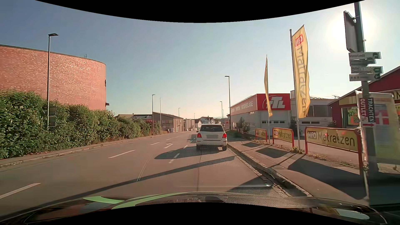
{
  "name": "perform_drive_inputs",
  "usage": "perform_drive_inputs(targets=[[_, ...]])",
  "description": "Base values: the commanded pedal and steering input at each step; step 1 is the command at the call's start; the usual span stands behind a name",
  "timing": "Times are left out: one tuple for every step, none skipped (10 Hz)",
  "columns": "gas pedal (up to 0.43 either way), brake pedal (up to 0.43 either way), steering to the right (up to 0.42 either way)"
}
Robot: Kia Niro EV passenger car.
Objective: Follow the waypoints while adhering to traffic rules and regulations
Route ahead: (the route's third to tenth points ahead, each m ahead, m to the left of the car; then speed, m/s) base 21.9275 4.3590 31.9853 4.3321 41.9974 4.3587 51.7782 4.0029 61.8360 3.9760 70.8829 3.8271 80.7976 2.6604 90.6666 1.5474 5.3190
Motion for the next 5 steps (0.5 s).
perform_drive_inputs(targets=[[0.000,0.000,0.001],[0.000,0.000,0.001],[0.000,0.000,0.001],[0.000,0.012,0.001],[0.000,0.024,0.001]])
